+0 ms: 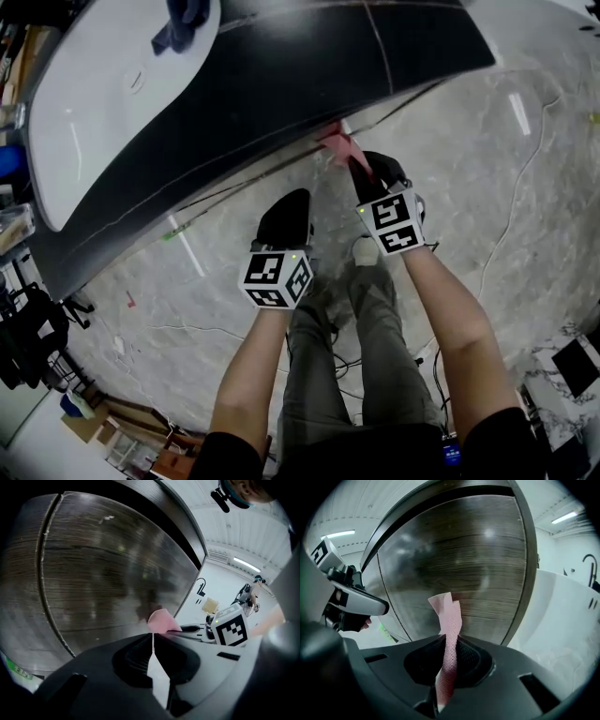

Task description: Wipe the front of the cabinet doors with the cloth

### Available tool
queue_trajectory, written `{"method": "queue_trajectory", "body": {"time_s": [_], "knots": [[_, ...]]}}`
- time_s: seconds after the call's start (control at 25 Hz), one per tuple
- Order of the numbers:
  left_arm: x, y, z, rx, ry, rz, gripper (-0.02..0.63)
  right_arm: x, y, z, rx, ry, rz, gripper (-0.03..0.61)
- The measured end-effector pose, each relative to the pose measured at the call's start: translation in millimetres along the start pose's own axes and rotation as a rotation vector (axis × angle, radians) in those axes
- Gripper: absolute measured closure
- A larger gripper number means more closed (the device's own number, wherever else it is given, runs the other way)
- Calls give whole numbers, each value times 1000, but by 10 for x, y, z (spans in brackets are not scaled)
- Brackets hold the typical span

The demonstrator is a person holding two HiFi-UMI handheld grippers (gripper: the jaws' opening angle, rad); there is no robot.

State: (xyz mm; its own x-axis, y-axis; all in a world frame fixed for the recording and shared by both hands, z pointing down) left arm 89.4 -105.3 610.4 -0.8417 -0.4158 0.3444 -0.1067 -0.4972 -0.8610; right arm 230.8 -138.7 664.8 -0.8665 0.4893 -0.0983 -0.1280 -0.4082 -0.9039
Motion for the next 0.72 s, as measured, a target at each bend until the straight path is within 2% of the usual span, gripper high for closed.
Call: {"method": "queue_trajectory", "body": {"time_s": [0.4,0.6,0.72], "knots": [[-422,-68,383,38,-71,42,597,-497,-42,-248,4,-58,13,534],[-600,-38,405,41,-105,41,597,-606,-49,-464,17,-80,-1,534],[-667,-11,367,39,-141,77,597,-615,-58,-570,22,-97,-4,534]]}}
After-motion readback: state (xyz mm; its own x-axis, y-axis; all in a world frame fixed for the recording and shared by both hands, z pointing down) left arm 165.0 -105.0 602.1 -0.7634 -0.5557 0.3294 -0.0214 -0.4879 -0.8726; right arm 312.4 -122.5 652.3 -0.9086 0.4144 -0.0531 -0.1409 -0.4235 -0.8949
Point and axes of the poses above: the fingertips, and each gripper's own axes: z forward along the fingers, x to its left, y out of its top, the point moved 5 cm from there along -z, backward along the fingers, and after that the axes turned 14 degrees about -x, right-handed, at the moved point
